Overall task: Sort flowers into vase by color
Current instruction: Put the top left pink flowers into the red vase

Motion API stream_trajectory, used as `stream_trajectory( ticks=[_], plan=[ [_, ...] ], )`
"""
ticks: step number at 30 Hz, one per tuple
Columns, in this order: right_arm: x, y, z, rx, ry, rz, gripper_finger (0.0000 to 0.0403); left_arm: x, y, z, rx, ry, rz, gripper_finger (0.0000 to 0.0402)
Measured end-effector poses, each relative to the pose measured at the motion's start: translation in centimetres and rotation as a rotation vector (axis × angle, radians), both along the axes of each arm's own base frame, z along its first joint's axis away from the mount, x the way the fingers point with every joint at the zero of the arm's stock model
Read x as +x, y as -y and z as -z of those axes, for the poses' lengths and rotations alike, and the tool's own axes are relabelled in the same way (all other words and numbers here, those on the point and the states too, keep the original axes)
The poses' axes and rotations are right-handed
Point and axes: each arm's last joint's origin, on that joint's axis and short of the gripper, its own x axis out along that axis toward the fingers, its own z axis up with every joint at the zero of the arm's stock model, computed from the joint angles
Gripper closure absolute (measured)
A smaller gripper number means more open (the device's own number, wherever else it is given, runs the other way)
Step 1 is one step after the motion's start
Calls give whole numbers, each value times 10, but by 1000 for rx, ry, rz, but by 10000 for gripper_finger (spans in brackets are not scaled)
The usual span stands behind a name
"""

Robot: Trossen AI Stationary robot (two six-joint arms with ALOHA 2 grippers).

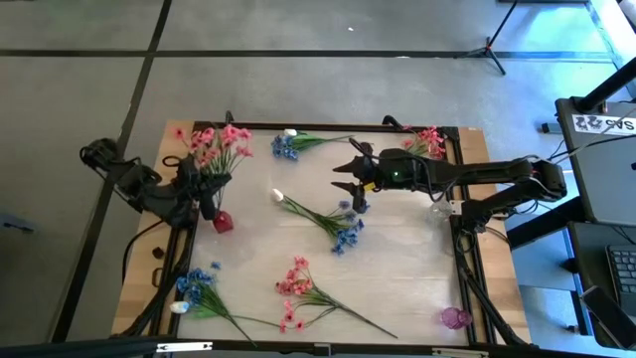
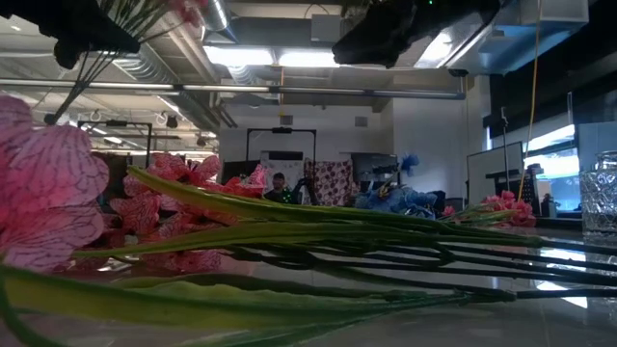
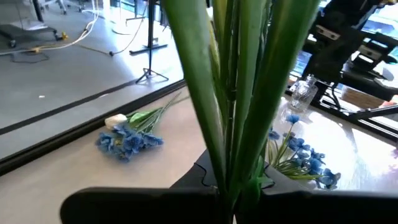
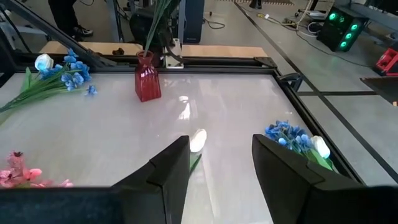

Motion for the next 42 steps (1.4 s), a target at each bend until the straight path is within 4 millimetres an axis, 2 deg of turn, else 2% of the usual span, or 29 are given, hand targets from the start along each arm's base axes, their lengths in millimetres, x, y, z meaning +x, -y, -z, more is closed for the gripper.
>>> stream_trajectory(
  ticks=[6,11,22,30,36,42],
  plan=[
    [0,0,0,1,1,-2,228,4,7,5,22,41,-3,395],
    [0,0,0,0,4,-2,228,7,12,17,48,68,-41,395],
    [1,0,-2,-1,21,-2,228,16,18,26,108,124,-84,395],
    [1,0,-2,-1,23,-2,228,24,18,40,123,153,-116,395],
    [1,0,-2,-2,24,-2,228,33,17,38,147,158,-96,395],
    [1,0,-2,-4,24,-3,228,52,15,39,163,145,-81,395]
  ],
)
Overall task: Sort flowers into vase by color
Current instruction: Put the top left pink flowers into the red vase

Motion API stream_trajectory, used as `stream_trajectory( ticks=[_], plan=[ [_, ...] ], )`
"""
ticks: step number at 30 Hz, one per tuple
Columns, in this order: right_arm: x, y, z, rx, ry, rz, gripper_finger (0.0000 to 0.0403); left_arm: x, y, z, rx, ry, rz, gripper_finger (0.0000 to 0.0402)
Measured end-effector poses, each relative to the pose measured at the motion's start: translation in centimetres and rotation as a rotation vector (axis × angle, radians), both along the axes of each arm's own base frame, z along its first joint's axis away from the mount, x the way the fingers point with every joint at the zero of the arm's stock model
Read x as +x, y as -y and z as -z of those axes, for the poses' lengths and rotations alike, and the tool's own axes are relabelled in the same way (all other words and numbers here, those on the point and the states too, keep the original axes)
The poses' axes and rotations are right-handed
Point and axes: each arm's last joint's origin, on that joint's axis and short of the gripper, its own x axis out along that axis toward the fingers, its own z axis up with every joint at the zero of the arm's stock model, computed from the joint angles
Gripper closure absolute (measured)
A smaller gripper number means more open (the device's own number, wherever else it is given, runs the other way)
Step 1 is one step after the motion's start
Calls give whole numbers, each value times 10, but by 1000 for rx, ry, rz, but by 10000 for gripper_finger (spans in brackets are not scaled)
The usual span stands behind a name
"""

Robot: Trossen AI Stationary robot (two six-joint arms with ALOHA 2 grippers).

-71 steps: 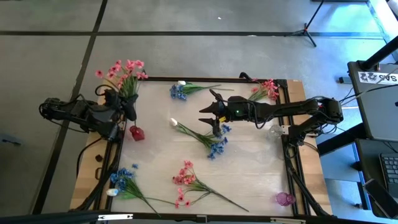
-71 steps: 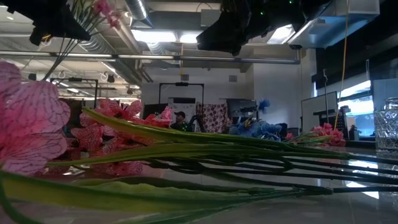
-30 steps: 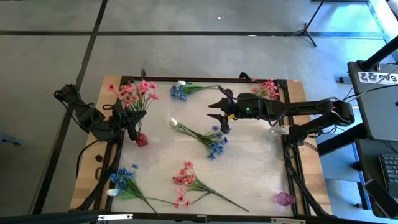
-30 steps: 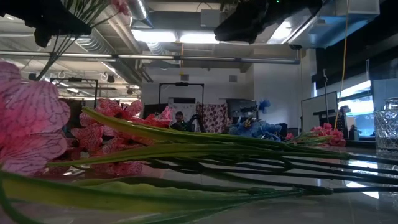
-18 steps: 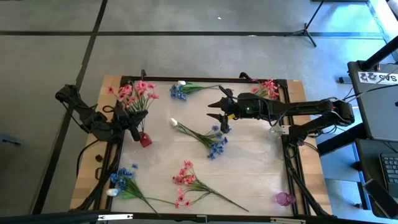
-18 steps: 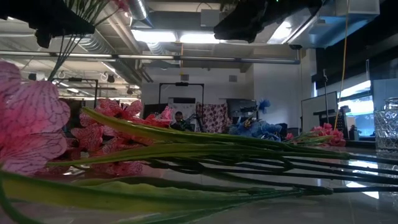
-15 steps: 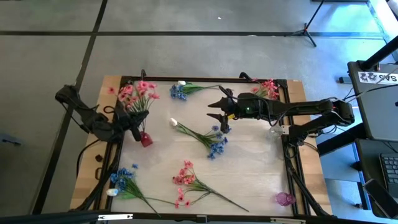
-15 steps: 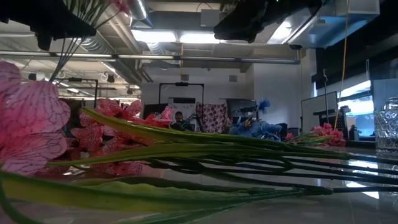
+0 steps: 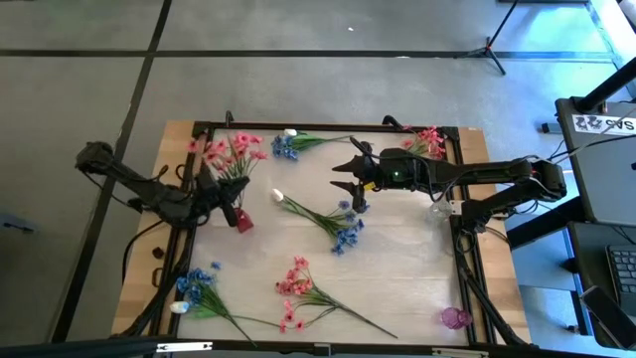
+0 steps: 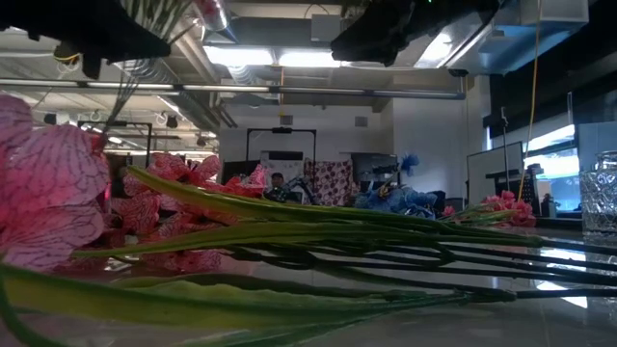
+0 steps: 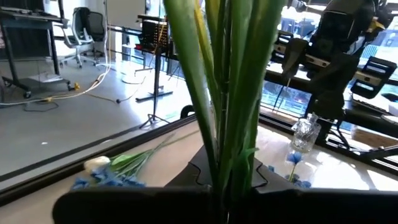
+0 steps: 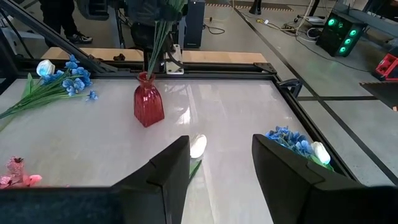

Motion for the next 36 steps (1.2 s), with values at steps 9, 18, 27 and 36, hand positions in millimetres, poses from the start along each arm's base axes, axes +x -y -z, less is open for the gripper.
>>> stream_trajectory(
  ticks=[9,18,27,36],
  plan=[
    [0,0,0,0,-2,0,228,20,-1,-3,45,19,62,395],
    [0,-1,1,6,-11,-19,228,0,19,2,73,-44,83,395],
    [0,-1,1,9,-9,-27,228,-4,22,21,64,-137,53,394],
    [0,-2,2,22,-15,-57,228,-7,20,30,23,-173,67,351]
  ],
)
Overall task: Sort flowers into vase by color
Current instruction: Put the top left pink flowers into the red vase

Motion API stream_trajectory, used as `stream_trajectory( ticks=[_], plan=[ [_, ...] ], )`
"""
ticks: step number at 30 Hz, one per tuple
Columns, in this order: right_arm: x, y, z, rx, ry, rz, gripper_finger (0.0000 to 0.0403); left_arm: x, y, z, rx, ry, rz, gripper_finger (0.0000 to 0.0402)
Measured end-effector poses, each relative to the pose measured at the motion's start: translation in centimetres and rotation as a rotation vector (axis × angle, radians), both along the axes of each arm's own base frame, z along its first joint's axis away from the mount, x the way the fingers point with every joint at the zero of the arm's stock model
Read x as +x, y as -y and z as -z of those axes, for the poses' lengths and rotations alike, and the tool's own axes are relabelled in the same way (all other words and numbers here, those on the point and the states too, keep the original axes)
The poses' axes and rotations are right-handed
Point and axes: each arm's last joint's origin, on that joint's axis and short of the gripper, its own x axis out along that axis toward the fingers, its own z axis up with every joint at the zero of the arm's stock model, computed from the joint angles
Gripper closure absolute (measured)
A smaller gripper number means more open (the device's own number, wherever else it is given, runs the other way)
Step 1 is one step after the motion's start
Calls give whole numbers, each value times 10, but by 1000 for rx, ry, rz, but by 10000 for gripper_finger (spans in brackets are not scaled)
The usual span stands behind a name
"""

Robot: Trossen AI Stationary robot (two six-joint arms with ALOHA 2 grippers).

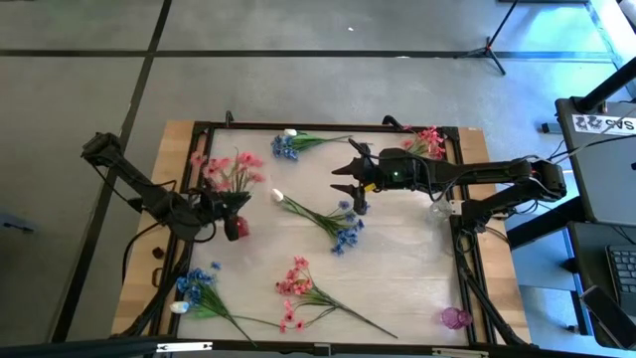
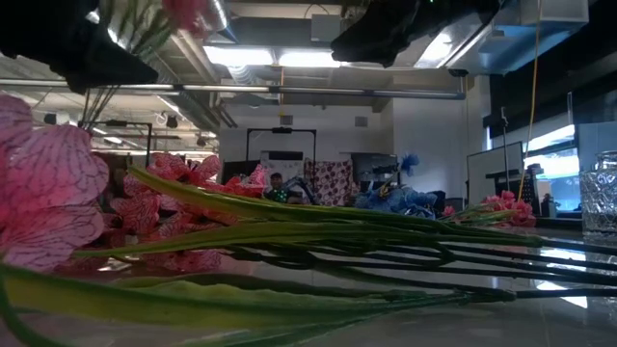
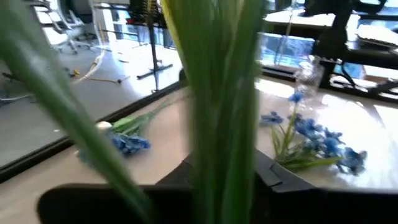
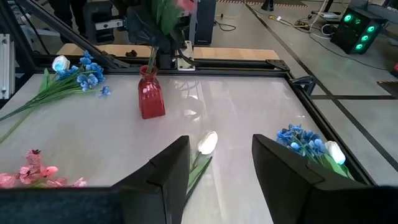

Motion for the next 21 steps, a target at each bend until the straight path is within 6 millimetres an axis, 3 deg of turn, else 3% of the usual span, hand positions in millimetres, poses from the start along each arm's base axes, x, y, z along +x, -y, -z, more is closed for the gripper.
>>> stream_trajectory(
  ticks=[7,12,21],
  plan=[
    [0,0,0,2,-1,-11,228,-4,-3,-6,-20,26,23,291],
    [-1,0,2,4,-24,-11,228,-8,-4,-25,-47,45,116,255],
    [-1,0,3,5,-36,-11,228,-25,-13,-40,-166,-122,210,216]
  ],
)
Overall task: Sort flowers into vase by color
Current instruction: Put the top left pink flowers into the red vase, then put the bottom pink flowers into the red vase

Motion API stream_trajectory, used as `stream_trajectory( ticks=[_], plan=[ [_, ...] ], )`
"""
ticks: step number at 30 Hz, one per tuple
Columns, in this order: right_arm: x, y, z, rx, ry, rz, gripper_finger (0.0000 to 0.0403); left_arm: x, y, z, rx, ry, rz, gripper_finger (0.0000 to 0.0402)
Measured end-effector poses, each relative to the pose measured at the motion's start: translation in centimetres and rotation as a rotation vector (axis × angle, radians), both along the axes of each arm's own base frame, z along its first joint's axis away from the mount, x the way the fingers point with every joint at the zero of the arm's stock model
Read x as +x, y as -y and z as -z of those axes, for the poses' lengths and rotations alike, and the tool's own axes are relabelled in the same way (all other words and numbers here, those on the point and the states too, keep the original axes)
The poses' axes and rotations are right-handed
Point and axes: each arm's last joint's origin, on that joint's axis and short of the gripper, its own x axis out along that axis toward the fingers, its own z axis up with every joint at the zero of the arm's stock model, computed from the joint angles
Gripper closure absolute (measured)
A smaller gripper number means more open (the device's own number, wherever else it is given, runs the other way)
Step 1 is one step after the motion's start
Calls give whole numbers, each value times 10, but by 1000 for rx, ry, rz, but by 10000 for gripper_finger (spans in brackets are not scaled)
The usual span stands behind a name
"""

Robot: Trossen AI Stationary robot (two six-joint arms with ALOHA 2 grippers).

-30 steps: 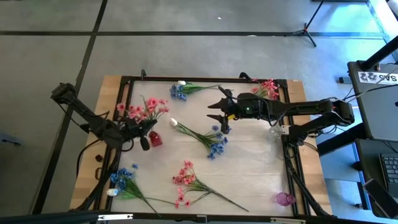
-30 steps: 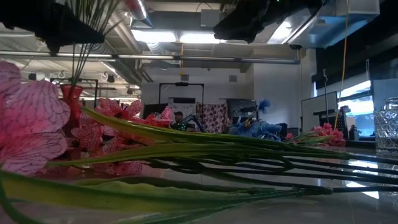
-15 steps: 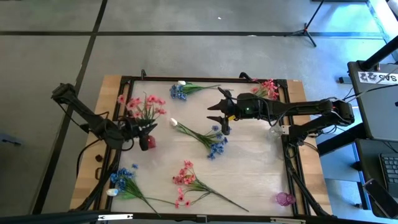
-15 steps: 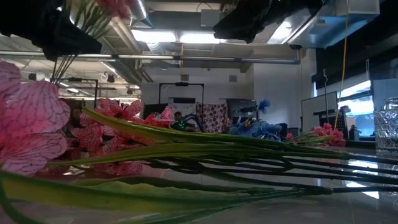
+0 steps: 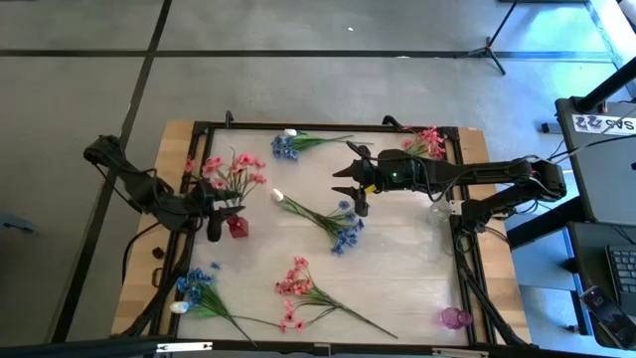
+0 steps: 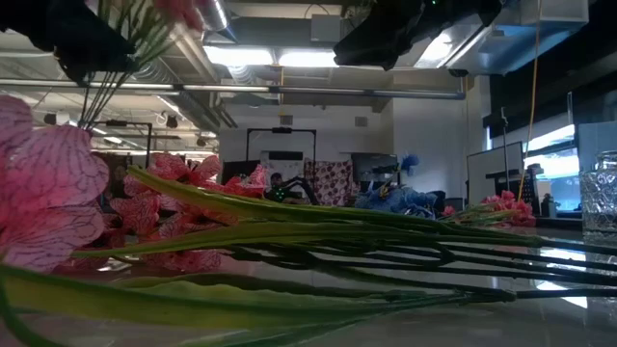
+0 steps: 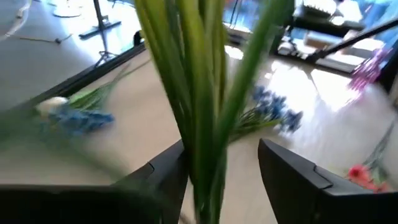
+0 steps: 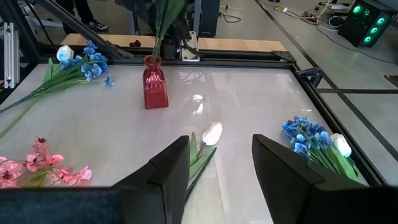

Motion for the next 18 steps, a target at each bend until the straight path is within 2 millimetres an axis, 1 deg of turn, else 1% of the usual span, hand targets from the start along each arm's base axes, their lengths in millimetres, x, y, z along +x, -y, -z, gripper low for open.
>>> stream_trajectory(
  ticks=[3,6,11,18],
  plan=[
    [0,0,0,2,0,1,228,-5,-4,-7,21,-53,1,216],
    [0,0,0,3,-1,1,228,-10,-6,-18,-20,-85,31,215],
    [0,0,0,7,1,4,228,-21,-11,-33,-154,-159,49,217],
    [1,0,-4,-1,44,3,228,-40,-17,-37,-424,-375,44,218]
  ],
)
